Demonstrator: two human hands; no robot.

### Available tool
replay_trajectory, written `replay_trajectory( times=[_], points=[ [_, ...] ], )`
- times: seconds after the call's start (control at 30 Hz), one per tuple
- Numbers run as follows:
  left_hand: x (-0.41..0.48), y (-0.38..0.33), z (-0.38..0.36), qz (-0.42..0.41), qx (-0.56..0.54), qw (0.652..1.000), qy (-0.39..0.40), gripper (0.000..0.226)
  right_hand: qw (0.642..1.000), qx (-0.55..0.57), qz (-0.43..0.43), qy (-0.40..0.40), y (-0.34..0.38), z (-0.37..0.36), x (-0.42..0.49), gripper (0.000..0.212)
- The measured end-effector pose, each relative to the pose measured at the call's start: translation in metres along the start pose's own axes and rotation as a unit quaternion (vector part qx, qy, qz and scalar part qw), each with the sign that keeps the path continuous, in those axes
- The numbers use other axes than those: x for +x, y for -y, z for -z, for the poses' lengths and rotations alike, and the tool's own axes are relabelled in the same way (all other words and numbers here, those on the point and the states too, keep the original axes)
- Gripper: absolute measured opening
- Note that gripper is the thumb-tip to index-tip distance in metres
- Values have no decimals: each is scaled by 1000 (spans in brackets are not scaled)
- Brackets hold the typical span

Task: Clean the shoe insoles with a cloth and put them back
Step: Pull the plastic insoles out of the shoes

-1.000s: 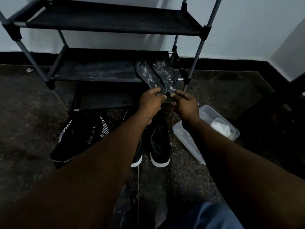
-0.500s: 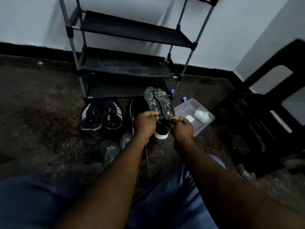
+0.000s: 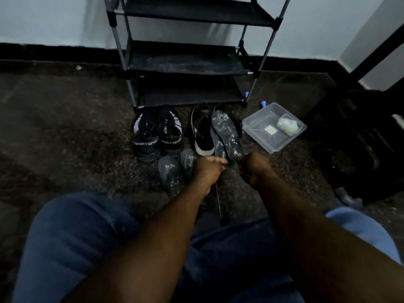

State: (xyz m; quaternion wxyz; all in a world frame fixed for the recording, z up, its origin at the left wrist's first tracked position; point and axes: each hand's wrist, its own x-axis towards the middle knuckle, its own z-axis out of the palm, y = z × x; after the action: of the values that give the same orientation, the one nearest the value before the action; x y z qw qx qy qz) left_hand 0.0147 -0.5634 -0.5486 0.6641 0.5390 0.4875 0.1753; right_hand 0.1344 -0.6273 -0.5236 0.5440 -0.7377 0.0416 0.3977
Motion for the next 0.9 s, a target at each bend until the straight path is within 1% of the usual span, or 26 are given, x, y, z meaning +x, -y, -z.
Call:
replay_trajectory(
  times=[0.07, 0.13, 0.27, 0.33, 0.47, 0.57, 0.73, 0.9],
  points=[
    [-6, 24, -5, 12, -8, 1000, -3, 26, 999, -28, -11, 30, -21, 11, -3, 17],
    [-18, 48, -19, 24, -10, 1000, 1, 27, 998, -45, -33, 40, -46, 31, -2, 19],
    [-29, 73, -40, 43, 0, 999, 23, 28, 997, -20, -60, 39, -79, 60, 10, 27],
    [-25, 74, -43, 45, 8, 999, 25, 28, 998, 1, -63, 27, -79, 63, 16, 26],
    [-14, 75, -37, 48, 7, 999, 13, 27, 998, 9, -59, 5, -78, 61, 20, 24],
    [-9, 87, -37, 68, 1, 998, 8, 27, 997, 28, -68, -22, -78, 61, 18, 23],
    [-17, 117, -51, 117, -5, 992, 52, 27, 994, 50, -69, -67, -79, 64, 23, 19],
    [-14, 129, -47, 120, 37, 990, 68, 27, 989, 41, -91, -107, -95, 70, 32, 22]
  ],
)
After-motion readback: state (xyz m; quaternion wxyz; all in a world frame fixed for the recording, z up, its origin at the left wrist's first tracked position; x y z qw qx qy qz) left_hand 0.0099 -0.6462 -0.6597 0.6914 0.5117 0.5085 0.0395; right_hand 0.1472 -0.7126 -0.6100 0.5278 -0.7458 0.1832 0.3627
